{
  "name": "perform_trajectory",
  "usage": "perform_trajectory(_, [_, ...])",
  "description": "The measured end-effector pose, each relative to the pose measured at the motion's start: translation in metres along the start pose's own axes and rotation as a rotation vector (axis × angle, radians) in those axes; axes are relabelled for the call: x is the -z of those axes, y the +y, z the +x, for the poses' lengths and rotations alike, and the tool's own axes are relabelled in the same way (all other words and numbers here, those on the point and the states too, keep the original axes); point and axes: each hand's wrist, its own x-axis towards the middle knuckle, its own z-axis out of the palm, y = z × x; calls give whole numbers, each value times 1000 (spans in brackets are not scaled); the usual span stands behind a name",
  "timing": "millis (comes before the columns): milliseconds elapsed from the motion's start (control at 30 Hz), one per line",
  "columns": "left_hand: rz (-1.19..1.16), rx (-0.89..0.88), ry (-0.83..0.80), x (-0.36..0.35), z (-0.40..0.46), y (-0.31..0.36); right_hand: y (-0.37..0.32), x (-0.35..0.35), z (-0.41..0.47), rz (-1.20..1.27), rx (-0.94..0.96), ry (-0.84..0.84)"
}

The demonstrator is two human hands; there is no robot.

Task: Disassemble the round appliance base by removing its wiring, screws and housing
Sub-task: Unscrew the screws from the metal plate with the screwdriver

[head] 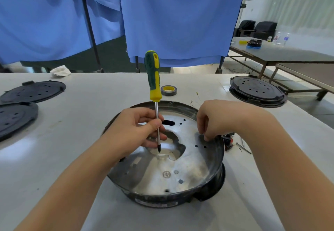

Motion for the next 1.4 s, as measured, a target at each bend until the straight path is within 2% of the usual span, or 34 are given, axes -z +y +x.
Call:
perform_trajectory(167, [63, 9, -5, -2, 1, -3, -1, -2, 1, -13, 0, 15])
perform_trajectory(833, [44, 81, -8, -3, 4, -6, -2, -1, -1, -28, 12, 33])
perform_trajectory(1200, [125, 23, 91, 2, 6, -4, -10, -4, -1, -82, -40, 41])
perform_trajectory(1400, [84, 193, 53, -5, 14, -15, -11, -5, -1, -89, -48, 35])
